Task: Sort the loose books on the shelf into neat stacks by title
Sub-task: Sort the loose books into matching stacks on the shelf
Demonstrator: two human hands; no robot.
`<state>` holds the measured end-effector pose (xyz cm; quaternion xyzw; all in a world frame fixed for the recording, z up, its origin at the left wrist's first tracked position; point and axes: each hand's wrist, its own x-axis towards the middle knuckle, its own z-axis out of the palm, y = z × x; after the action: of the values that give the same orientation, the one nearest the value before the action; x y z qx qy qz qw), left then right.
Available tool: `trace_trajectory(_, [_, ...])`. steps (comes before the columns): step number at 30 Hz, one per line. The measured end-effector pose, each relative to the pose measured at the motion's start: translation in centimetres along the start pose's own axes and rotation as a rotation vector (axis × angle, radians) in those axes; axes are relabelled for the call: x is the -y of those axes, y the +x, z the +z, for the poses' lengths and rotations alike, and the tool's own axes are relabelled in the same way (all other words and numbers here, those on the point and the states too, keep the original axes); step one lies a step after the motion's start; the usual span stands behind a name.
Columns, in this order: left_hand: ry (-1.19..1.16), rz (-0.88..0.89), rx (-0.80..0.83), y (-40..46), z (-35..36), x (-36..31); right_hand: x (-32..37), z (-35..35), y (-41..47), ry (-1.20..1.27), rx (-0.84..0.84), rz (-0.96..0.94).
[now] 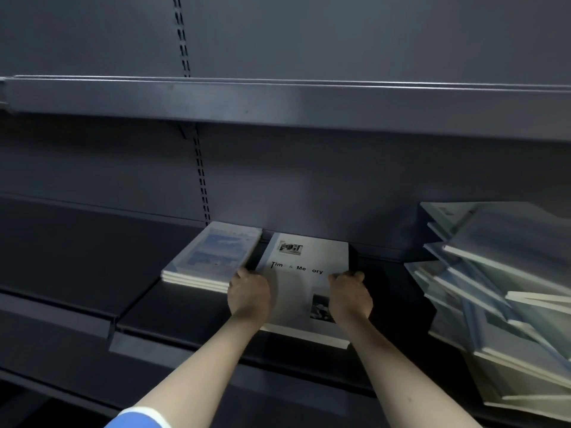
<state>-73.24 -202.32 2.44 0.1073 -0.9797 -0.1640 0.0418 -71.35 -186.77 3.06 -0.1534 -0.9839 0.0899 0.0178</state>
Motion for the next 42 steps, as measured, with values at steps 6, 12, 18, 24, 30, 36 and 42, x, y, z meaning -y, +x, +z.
trace_trajectory(6, [-0.02,0.066,-0.009,-0.7,-0.1,0.5,-0.3,-0.6,0.1,0.009,0.049,-0.032])
trace_trajectory(12, [-0.032,0.107,0.067,-1.1,-1.1,1.0,0.0,-0.8,-1.1,0.135,0.03,0.024])
trace_trajectory(18, [-0.043,0.2,0.073,-1.8,-3.2,0.2,-0.1,-3.2,-1.4,0.067,-0.029,-0.08])
trace_trajectory(24, [-0.033,0.288,-0.016,-2.1,-5.9,-1.7,-1.8,-8.1,-0.7,-0.062,-0.159,-0.156])
trace_trajectory(30, [0.028,0.344,-0.064,-3.4,-9.1,-5.1,-5.3,-13.3,-1.2,-0.109,-0.223,-0.13])
trace_trajectory(36, [0.009,0.417,-0.073,-5.4,-10.0,-9.8,-8.2,-16.6,-2.6,-0.089,-0.251,-0.125])
trace_trajectory(42, [-0.107,0.496,-0.041,-7.6,-9.3,-14.9,-14.3,-19.0,-2.9,-0.121,-0.281,-0.023])
